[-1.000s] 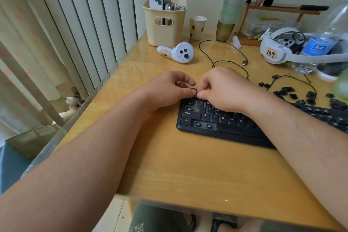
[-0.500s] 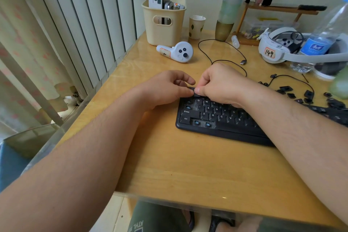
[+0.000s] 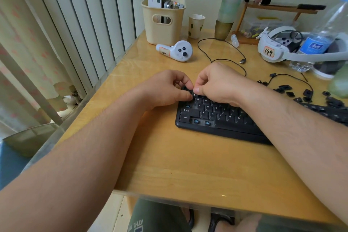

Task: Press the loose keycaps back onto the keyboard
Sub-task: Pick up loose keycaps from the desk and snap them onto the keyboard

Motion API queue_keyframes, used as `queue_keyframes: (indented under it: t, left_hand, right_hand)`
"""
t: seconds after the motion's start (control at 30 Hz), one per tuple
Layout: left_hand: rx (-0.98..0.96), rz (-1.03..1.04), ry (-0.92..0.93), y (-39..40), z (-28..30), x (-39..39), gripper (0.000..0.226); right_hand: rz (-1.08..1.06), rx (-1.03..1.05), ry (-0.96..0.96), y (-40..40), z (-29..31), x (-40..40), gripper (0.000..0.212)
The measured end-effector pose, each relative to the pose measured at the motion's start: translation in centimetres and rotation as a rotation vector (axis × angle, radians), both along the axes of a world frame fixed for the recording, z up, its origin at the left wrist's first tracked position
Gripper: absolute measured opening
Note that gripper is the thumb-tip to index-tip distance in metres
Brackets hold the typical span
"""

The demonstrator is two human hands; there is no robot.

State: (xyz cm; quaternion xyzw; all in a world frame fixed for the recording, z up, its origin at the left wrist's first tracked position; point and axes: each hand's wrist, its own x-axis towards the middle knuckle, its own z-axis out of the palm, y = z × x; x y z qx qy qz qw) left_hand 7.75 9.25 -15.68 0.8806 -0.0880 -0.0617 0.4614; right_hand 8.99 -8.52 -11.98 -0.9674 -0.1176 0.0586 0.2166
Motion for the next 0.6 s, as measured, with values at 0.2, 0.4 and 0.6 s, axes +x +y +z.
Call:
queue_keyframes:
  t: [0.2, 0.4, 0.6]
  left_hand:
    - [-0.037, 0.012, 0.022, -0.1, 0.0, 0.2, 0.015]
    - [-0.034, 0.013, 0.008, -0.1, -0.2, 0.2, 0.014]
    - [-0.052, 0.034, -0.003, -0.3, -0.3, 0.3, 0.009]
  right_hand:
    - [0.045, -0.108, 0.077, 0.7, 1.5, 0.6, 0.012]
    - [0.104, -0.287, 0.068, 1.8, 2.1, 1.0, 0.017]
    - [0.094, -0.143, 0.079, 0.7, 1.5, 1.3, 0.017]
